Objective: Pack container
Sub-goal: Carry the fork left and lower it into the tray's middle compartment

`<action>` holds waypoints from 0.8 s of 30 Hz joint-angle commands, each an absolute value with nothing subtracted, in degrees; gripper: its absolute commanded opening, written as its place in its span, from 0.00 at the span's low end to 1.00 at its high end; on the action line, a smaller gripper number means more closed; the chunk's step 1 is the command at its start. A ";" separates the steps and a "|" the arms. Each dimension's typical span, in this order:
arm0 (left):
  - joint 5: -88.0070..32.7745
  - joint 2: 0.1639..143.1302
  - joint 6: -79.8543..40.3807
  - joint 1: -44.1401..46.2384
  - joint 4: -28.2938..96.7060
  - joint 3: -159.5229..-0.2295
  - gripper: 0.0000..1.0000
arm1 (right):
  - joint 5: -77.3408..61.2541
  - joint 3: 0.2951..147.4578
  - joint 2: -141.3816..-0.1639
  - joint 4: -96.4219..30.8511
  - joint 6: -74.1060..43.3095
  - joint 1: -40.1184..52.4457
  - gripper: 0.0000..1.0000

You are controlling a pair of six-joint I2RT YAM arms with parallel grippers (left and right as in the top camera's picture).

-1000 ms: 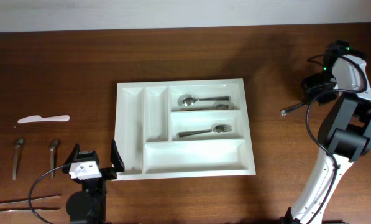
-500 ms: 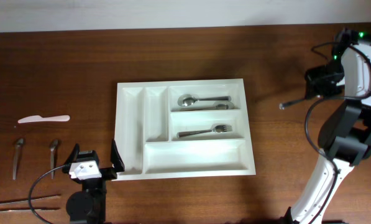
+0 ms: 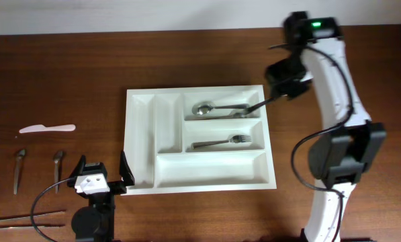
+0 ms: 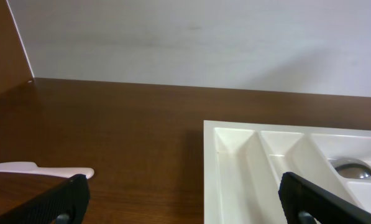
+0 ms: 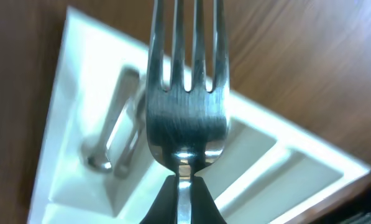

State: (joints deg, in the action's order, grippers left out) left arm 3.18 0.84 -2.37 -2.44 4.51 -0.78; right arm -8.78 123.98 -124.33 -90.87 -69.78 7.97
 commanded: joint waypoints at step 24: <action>2.70 0.34 -1.23 -2.83 4.56 -0.54 0.99 | -9.54 109.54 -124.11 -87.26 -107.68 25.06 0.09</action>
